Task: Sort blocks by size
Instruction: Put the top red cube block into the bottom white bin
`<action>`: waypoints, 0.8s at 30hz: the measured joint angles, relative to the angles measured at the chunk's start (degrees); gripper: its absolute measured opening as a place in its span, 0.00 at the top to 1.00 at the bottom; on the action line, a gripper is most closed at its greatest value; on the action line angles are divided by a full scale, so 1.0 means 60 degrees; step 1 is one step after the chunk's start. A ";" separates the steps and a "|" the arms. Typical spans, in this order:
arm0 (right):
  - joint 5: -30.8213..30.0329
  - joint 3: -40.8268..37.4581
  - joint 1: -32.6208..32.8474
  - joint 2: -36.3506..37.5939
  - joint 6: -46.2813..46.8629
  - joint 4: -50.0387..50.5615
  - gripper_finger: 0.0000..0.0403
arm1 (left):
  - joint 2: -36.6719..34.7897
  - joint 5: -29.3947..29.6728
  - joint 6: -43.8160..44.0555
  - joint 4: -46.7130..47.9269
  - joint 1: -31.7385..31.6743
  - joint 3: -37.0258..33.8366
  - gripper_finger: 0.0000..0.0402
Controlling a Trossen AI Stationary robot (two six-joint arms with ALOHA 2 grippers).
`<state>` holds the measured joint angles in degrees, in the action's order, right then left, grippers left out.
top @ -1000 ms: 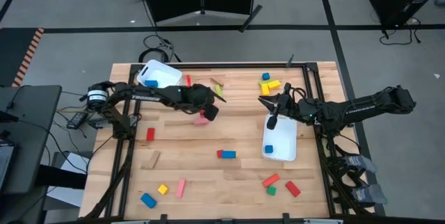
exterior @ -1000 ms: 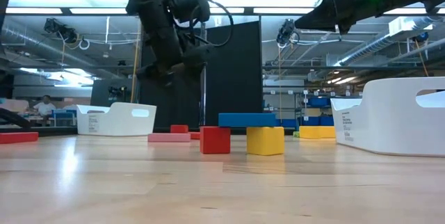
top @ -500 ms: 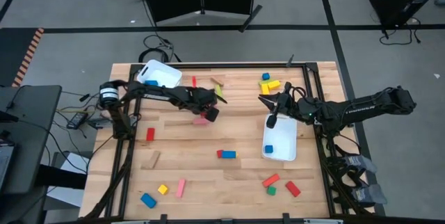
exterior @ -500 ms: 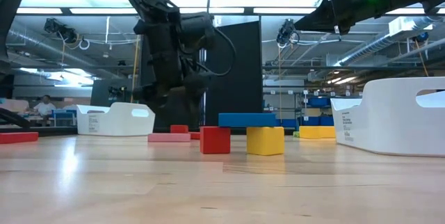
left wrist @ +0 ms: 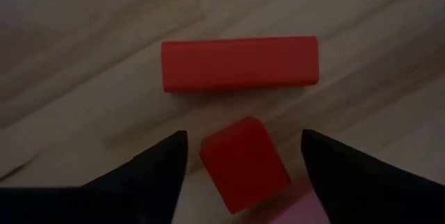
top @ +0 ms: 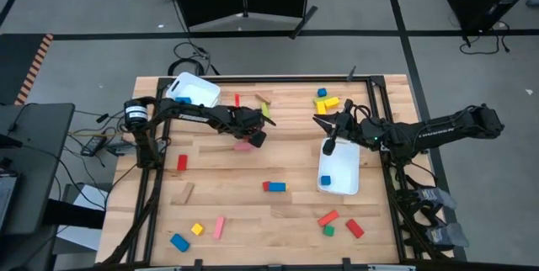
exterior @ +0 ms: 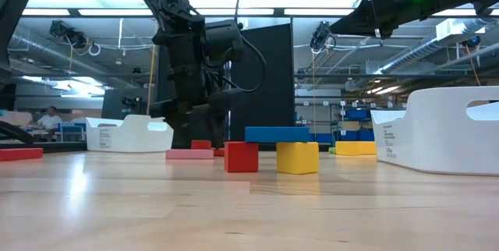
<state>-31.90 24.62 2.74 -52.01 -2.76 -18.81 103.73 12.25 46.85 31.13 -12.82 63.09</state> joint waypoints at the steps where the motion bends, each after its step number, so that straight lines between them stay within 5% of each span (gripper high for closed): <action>1: 0.0003 0.0000 0.0000 0.0003 0.0000 -0.0003 0.87 | 0.0017 -0.0031 0.0000 0.0020 0.0000 -0.0001 0.33; 15: 0.0000 0.0000 0.0002 0.0000 0.0000 -0.0065 0.87 | 0.0028 -0.0229 -0.0060 0.0081 0.0015 -0.0008 0.62; 24: 0.0000 0.0000 0.0000 0.0000 0.0001 -0.0064 0.87 | 0.0024 -0.0228 -0.0498 0.0081 0.0031 -0.0008 0.65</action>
<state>-31.90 24.62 2.74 -52.01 -2.76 -19.20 103.88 10.88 43.87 31.62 -12.63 63.05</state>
